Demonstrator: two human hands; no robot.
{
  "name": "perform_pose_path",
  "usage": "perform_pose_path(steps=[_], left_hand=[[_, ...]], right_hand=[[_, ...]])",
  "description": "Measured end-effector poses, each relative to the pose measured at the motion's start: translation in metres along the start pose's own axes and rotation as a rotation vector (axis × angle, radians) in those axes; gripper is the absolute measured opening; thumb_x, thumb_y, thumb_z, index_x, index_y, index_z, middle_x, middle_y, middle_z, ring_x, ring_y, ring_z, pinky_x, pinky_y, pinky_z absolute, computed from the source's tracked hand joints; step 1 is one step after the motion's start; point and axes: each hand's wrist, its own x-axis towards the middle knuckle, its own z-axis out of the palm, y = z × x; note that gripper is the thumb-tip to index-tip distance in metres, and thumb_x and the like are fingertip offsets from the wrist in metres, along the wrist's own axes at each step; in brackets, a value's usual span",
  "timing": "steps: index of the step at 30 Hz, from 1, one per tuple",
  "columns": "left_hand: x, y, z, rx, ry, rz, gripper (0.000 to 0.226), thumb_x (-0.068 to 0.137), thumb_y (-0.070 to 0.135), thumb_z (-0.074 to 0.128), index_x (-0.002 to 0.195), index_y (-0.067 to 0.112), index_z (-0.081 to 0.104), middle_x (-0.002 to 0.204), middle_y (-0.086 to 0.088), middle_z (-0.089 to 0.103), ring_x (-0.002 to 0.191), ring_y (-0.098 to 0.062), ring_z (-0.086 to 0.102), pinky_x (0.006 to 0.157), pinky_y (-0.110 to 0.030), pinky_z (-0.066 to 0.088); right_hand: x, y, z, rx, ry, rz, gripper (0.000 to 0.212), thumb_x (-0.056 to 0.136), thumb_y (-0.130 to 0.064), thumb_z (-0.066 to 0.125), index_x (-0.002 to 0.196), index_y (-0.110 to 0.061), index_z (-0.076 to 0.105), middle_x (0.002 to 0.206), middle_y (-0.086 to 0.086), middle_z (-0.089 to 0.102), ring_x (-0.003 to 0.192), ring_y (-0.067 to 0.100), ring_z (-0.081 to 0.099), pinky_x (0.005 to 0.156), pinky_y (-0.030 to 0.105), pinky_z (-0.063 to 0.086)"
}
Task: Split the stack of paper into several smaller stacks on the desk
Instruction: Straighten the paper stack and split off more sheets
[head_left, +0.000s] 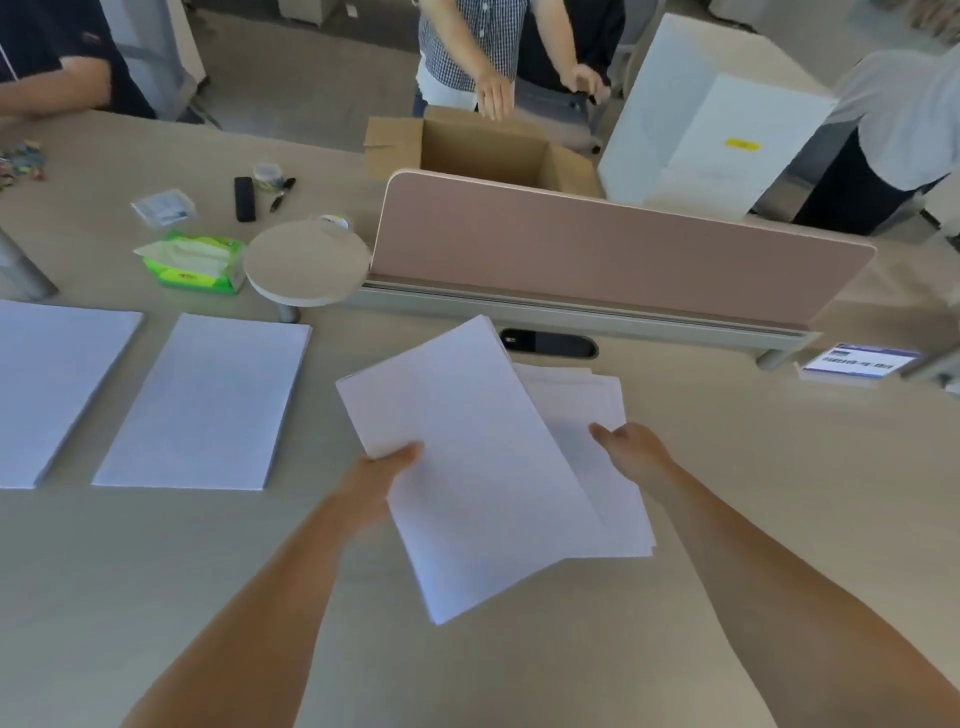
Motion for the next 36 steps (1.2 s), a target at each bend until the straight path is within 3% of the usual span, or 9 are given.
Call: perform_pose_path(steps=[2, 5, 11, 14, 17, 23, 26, 31, 36], left_hand=[[0.015, -0.011, 0.019, 0.010, -0.031, -0.059, 0.029, 0.087, 0.017, 0.072, 0.111, 0.002, 0.068, 0.118, -0.017, 0.070, 0.107, -0.033, 0.068, 0.099, -0.055, 0.050], [0.042, -0.025, 0.051, 0.041, -0.079, -0.085, 0.030, 0.089, 0.014, 0.070, 0.117, 0.004, 0.067, 0.121, -0.016, 0.069, 0.110, -0.033, 0.066, 0.099, -0.052, 0.050], [0.075, -0.038, 0.116, 0.019, 0.025, -0.079, 0.038, 0.086, 0.011, 0.073, 0.120, -0.001, 0.065, 0.118, -0.015, 0.069, 0.109, -0.032, 0.066, 0.099, -0.052, 0.050], [0.084, -0.037, 0.149, 0.059, 0.035, -0.077, 0.042, 0.084, 0.015, 0.076, 0.123, 0.002, 0.065, 0.120, -0.014, 0.070, 0.109, -0.032, 0.067, 0.100, -0.054, 0.050], [0.086, -0.037, 0.191, 0.118, 0.049, -0.075, 0.041, 0.082, 0.015, 0.077, 0.120, 0.002, 0.066, 0.116, -0.014, 0.071, 0.106, -0.031, 0.069, 0.096, -0.052, 0.052], [0.085, -0.068, 0.304, 0.197, -0.101, -0.114, 0.041, 0.084, 0.019, 0.077, 0.121, 0.007, 0.066, 0.120, -0.006, 0.070, 0.110, -0.025, 0.066, 0.101, -0.044, 0.050], [0.079, -0.087, 0.362, 0.213, -0.123, -0.124, 0.039, 0.085, 0.019, 0.075, 0.122, 0.010, 0.064, 0.114, -0.001, 0.069, 0.105, -0.020, 0.062, 0.093, -0.032, 0.047], [0.076, -0.100, 0.405, 0.240, -0.225, -0.185, 0.039, 0.082, 0.023, 0.077, 0.120, 0.016, 0.067, 0.118, 0.001, 0.071, 0.114, -0.022, 0.064, 0.106, -0.046, 0.046], [0.072, -0.098, 0.405, 0.269, -0.201, -0.191, 0.044, 0.082, 0.027, 0.078, 0.122, 0.018, 0.064, 0.117, 0.003, 0.070, 0.112, -0.020, 0.063, 0.106, -0.045, 0.046]], right_hand=[[0.017, 0.021, -0.008, -0.017, 0.031, 0.074, 0.056, 0.094, -0.052, 0.050, 0.056, -0.017, 0.029, 0.055, 0.000, 0.031, 0.048, 0.019, 0.035, 0.054, 0.031, 0.025], [0.046, 0.054, -0.011, 0.020, 0.053, 0.153, 0.054, 0.094, -0.052, 0.052, 0.060, -0.011, 0.047, 0.065, 0.006, 0.051, 0.064, 0.026, 0.055, 0.063, 0.032, 0.038], [0.095, 0.104, 0.009, 0.073, -0.048, 0.236, 0.056, 0.093, -0.057, 0.050, 0.093, -0.003, 0.068, 0.083, 0.011, 0.068, 0.076, 0.029, 0.066, 0.069, 0.034, 0.050], [0.113, 0.111, 0.011, 0.050, -0.057, 0.239, 0.060, 0.097, -0.051, 0.045, 0.126, 0.001, 0.058, 0.121, 0.019, 0.065, 0.109, 0.035, 0.064, 0.079, 0.031, 0.046], [0.123, 0.128, -0.006, 0.018, -0.078, 0.261, 0.060, 0.100, -0.044, 0.044, 0.139, 0.002, 0.044, 0.138, 0.021, 0.054, 0.122, 0.036, 0.057, 0.091, 0.033, 0.046], [0.142, 0.216, -0.088, 0.010, -0.012, 0.350, 0.063, 0.100, -0.044, 0.043, 0.139, 0.005, 0.043, 0.140, 0.025, 0.051, 0.126, 0.038, 0.053, 0.101, 0.038, 0.044], [0.144, 0.255, -0.118, -0.034, 0.045, 0.431, 0.070, 0.097, -0.051, 0.044, 0.139, 0.004, 0.042, 0.139, 0.025, 0.051, 0.124, 0.040, 0.054, 0.102, 0.043, 0.046], [0.148, 0.296, -0.139, -0.016, 0.060, 0.468, 0.078, 0.092, -0.059, 0.045, 0.138, 0.004, 0.043, 0.136, 0.025, 0.051, 0.121, 0.042, 0.055, 0.101, 0.047, 0.047], [0.139, 0.289, -0.152, 0.032, 0.156, 0.482, 0.072, 0.095, -0.051, 0.049, 0.141, 0.002, 0.037, 0.143, 0.024, 0.043, 0.129, 0.042, 0.047, 0.104, 0.047, 0.041]])
